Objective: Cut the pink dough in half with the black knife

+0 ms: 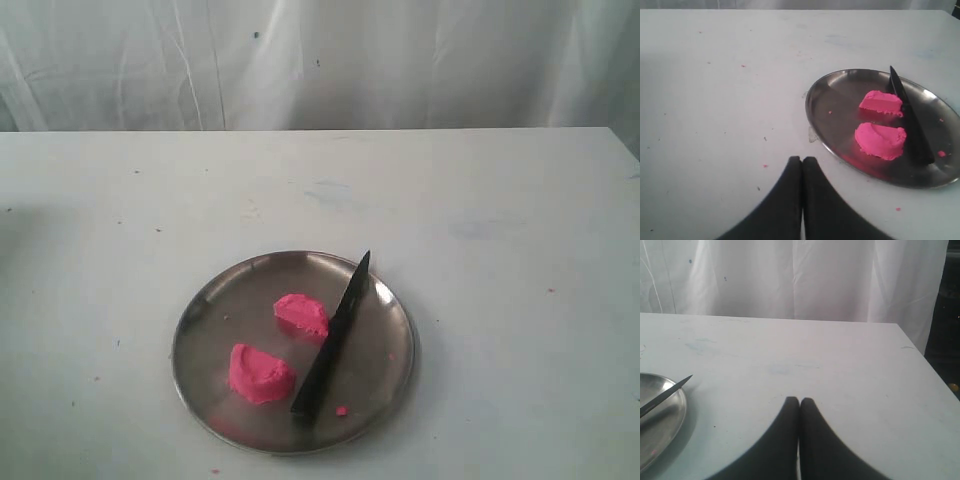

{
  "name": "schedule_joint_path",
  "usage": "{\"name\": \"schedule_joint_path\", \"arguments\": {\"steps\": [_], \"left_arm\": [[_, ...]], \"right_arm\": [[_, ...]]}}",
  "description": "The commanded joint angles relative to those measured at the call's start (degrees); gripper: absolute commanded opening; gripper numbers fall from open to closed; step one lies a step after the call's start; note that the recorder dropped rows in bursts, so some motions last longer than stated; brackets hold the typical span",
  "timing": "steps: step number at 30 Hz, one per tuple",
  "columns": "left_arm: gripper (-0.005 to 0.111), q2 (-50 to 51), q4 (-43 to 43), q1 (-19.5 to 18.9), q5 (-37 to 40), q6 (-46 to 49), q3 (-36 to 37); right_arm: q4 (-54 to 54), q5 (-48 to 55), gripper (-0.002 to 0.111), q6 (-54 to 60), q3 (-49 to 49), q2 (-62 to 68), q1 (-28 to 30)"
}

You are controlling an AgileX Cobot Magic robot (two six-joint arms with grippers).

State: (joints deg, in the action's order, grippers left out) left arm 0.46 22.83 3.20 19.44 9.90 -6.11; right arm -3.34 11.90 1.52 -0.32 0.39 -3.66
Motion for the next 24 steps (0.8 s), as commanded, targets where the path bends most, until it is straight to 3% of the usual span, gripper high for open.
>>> {"name": "schedule_joint_path", "arguments": {"steps": [1,7,24], "left_arm": [[0.0,-0.46,-1.52,0.25,-1.87,-1.34,2.59],[0.0,-0.46,-8.52,0.25,-5.3,-9.9,6.11],[0.0,-0.46,-9.23,0.25,-6.52,-9.9,6.11]], "right_arm": [[0.4,-0.04,0.0,-0.22,0.32,-0.39,0.24],[0.4,-0.04,0.0,-0.22,0.32,-0.39,0.24],[0.4,-0.04,0.0,-0.22,0.32,-0.39,0.24]]}}
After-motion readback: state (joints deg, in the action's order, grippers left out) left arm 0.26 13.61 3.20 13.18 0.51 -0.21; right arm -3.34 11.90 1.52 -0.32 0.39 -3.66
